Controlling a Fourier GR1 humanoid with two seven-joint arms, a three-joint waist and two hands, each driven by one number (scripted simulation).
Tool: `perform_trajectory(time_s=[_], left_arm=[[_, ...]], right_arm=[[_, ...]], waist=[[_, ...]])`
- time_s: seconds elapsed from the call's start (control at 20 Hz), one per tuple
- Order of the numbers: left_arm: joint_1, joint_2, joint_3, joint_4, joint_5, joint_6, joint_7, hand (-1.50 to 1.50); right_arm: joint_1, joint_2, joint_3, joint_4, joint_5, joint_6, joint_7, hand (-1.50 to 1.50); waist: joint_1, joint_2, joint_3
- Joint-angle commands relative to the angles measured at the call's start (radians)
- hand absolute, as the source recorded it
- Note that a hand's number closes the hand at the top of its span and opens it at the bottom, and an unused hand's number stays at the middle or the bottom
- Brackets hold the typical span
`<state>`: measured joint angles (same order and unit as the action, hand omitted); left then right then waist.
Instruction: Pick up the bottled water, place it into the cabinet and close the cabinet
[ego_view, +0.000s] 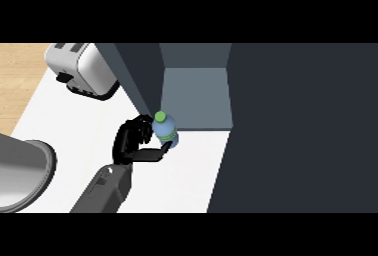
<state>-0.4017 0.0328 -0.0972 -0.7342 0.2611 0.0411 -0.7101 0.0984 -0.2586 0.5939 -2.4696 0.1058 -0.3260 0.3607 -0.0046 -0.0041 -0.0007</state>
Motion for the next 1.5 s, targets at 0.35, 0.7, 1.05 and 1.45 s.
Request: perform_trajectory(time_s=[0.35, 0.7, 1.05, 1.45], left_arm=[[-0.143, -0.03, -0.169, -0.188, 0.071, 0.208, 0.185, 1.5], [-0.189, -0.029, -0.181, -0.176, 0.069, 0.329, 0.267, 1.5], [-0.231, -0.028, -0.175, -0.161, 0.096, 0.397, 0.338, 1.5], [-0.265, -0.004, -0.157, -0.11, 0.05, 0.541, 0.335, 1.5]], right_arm=[[0.004, -0.029, -0.024, -0.065, 0.006, 0.001, 0.003, -1.5], [0.02, -0.027, -0.007, -0.06, -0.014, -0.007, -0.008, -1.5], [0.044, -0.036, 0.003, -0.008, -0.038, 0.006, -0.075, -1.5], [0.07, -0.066, 0.016, -0.057, -0.047, 0.023, -0.075, -1.5]], waist=[[-0.033, -0.004, 0.001], [-0.055, 0.001, 0.0], [-0.067, 0.007, 0.001], [-0.088, 0.01, 0.0]])
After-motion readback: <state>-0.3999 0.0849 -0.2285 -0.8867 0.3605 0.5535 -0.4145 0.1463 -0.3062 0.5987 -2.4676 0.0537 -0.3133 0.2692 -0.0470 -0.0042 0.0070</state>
